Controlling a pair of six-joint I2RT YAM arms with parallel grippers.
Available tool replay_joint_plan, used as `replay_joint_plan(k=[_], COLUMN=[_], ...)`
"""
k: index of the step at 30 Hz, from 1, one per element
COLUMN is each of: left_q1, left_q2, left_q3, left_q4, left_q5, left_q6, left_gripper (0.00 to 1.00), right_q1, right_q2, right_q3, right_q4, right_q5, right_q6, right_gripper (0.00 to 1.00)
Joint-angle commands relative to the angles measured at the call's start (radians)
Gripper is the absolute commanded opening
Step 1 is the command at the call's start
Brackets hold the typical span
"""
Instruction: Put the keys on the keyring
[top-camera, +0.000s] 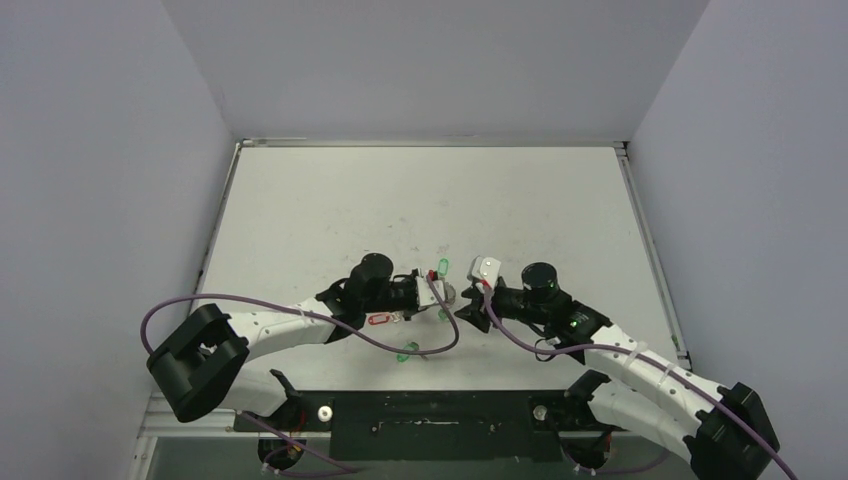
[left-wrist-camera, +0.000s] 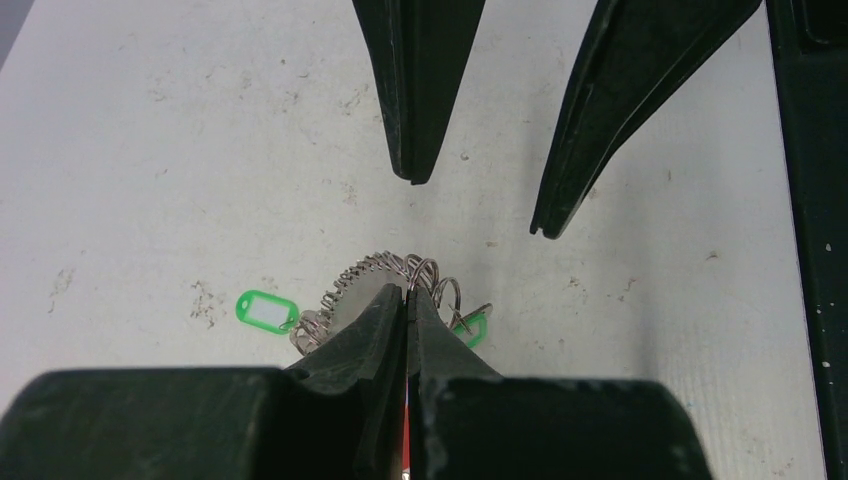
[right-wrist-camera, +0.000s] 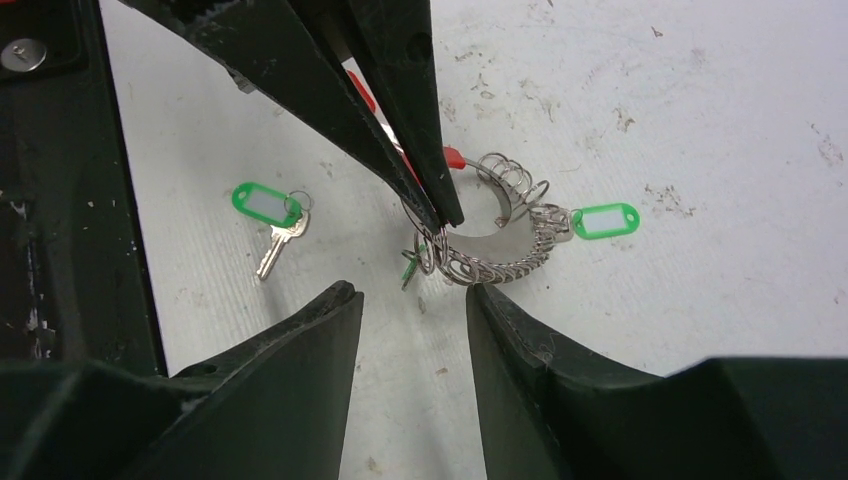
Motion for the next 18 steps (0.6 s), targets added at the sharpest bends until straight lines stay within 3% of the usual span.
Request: replay_joint_plan(k=[1,11,18], left_q1=[0.003,0.002,-0.002], left_q2=[-0.039,-0.048,-0.050], left_q3=[0.009,0.010,0.009], left_q4=[0.016,0.018,0.019], left_q5=[0.002,0.006,0.012], left_q6=[0.004,0.003,0.003], left_gripper=[0.00,0.00,0.00], right_q1=[0.017,0.045,0.050], right_q2=[0.036,0.137,0.198], right_q3=[-0.008,-0.014,-0.004], right_q4=[0.141,0.229,0.245], right_q5=[0.034,0.029,0.021], right_q6=[-0.023,-0.053,-0.087], right_gripper=[0.43,0.39,0.31])
